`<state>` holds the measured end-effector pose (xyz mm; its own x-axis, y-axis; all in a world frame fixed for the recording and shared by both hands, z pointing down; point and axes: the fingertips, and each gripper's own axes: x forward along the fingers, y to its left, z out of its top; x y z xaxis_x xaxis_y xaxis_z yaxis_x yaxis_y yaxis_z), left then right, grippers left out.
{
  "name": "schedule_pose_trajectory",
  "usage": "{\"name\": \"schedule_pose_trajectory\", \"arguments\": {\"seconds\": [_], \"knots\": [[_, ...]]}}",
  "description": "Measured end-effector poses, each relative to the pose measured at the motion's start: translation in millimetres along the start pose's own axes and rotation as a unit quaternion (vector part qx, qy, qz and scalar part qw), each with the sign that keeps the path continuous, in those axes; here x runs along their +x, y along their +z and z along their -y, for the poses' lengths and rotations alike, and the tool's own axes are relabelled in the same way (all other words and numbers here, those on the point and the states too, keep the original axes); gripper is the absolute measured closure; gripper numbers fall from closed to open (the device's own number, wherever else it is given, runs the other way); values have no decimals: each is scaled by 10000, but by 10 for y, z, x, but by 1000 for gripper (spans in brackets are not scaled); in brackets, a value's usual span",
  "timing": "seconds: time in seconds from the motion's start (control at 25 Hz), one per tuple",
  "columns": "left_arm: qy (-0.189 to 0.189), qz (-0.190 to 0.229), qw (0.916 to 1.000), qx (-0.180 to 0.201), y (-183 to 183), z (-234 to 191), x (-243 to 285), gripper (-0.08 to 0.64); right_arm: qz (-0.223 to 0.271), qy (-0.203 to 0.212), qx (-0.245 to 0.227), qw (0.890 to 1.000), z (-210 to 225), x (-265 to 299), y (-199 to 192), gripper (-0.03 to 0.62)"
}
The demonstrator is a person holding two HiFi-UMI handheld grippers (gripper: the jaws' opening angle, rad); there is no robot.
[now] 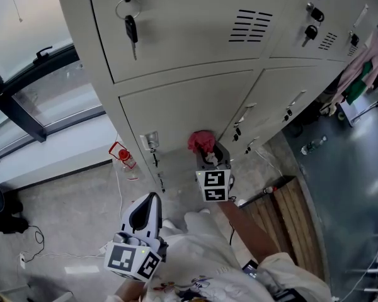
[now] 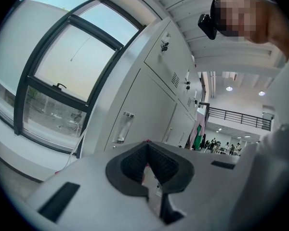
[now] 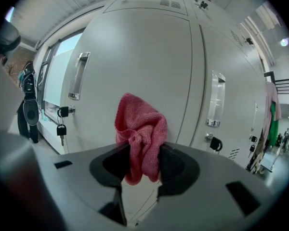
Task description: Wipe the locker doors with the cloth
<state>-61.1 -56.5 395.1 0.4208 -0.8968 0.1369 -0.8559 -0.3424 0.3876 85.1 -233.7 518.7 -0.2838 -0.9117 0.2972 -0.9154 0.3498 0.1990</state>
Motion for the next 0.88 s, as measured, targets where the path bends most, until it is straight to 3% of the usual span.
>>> {"name": "schedule_pose_trajectory", "arguments": {"seconds": [0.88], "knots": [[-82,-23,10000,43,-21,22,-99,557,-498,-693,275,9960,385,116,-410,433]]}}
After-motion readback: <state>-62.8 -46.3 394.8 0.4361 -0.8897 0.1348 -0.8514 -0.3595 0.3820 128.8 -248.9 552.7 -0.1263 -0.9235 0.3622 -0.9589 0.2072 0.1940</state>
